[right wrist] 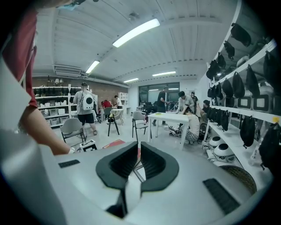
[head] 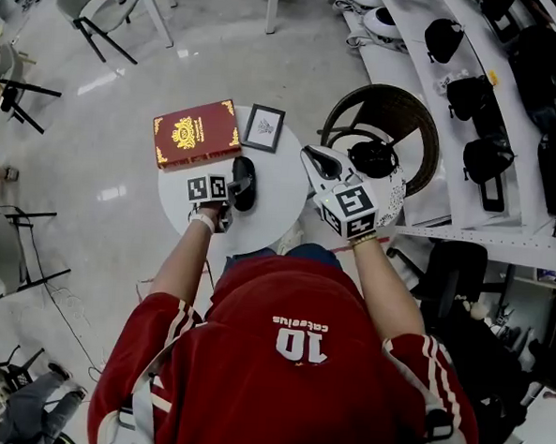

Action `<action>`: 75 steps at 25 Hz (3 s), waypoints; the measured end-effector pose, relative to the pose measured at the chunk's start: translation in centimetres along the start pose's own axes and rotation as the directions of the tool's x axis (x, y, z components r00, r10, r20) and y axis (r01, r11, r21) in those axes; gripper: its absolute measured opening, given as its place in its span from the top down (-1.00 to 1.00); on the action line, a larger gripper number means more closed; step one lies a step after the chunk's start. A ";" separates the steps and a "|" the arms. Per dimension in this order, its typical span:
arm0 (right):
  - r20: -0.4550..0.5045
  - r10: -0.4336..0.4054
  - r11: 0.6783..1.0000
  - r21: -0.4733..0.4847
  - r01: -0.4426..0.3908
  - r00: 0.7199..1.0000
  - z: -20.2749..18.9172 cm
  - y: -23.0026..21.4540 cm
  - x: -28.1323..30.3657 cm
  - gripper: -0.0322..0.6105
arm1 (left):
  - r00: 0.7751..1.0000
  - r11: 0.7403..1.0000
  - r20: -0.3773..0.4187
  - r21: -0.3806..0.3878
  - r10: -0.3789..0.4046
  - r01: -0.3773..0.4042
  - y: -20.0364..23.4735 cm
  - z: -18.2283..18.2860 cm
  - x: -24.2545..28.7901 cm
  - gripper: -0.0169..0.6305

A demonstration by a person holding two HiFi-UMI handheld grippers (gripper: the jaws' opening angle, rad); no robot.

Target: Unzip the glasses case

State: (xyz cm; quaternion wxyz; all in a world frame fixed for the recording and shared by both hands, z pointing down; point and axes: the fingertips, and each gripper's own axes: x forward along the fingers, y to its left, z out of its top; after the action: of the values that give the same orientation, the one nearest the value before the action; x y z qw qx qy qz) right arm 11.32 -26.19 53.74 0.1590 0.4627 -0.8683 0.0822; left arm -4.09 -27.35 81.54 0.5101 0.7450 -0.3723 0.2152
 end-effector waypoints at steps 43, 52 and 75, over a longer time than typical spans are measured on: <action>0.248 -0.030 0.998 0.052 0.017 0.968 11.7 9.2 -4.0 0.80 | 0.696 0.886 0.651 0.461 -0.302 -0.047 -18.6 11.6 -32.3 0.92; 0.342 -0.104 0.994 0.063 0.088 0.934 15.0 9.5 -6.3 0.82 | 0.637 0.860 0.713 0.487 -0.293 -0.150 -20.1 11.6 -36.4 0.92; 0.335 -0.111 0.994 0.028 0.108 0.936 14.5 10.9 -8.6 0.85 | 0.583 0.839 0.772 0.477 -0.255 -0.264 -20.3 9.8 -39.9 0.92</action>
State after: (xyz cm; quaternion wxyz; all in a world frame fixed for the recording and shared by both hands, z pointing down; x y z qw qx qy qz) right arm 3.81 -17.61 37.19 0.0107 0.5183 -0.8551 -0.0030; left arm -14.12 -18.88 37.66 0.0477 0.8703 -0.4875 -0.0519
